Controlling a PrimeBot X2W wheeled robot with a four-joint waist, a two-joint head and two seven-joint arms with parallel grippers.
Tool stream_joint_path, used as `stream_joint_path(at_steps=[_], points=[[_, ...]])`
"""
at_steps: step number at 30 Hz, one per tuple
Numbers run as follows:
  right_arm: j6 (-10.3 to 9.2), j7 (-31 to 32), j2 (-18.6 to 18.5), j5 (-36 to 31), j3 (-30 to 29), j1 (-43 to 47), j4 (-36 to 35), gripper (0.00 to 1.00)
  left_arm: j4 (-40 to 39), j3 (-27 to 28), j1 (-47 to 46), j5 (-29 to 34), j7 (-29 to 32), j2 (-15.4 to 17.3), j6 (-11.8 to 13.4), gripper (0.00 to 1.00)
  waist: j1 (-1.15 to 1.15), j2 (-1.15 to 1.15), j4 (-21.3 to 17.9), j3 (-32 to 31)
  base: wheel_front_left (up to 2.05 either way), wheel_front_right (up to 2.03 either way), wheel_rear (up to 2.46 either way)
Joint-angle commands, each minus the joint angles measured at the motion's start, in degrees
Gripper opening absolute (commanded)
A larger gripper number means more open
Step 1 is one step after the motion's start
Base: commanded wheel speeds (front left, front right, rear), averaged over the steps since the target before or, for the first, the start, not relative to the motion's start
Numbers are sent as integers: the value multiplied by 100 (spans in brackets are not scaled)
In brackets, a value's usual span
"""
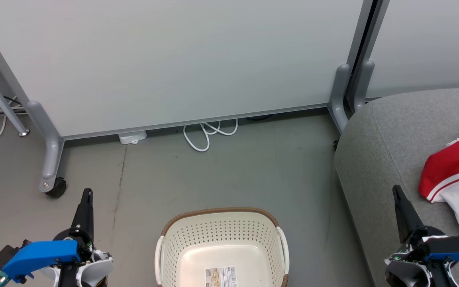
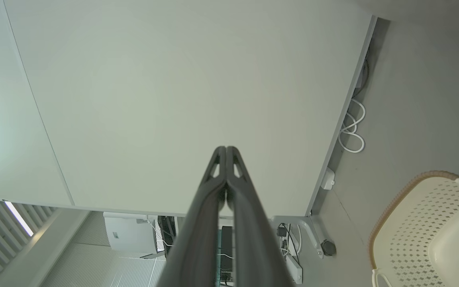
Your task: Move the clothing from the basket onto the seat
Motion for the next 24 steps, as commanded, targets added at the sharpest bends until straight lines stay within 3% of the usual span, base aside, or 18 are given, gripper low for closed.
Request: stream_joint_path(at_steps=[1, 24], points=[[2, 27, -36, 116, -14, -73, -37, 0, -42, 53, -77, -82, 36, -8, -9, 0, 0, 0, -4, -1, 0, 0, 0], [2, 82, -37, 376, -24, -89, -55, 0, -82, 113, -90, -294, 109, -25, -10, 0, 0, 0, -29, -3, 0, 0, 0]])
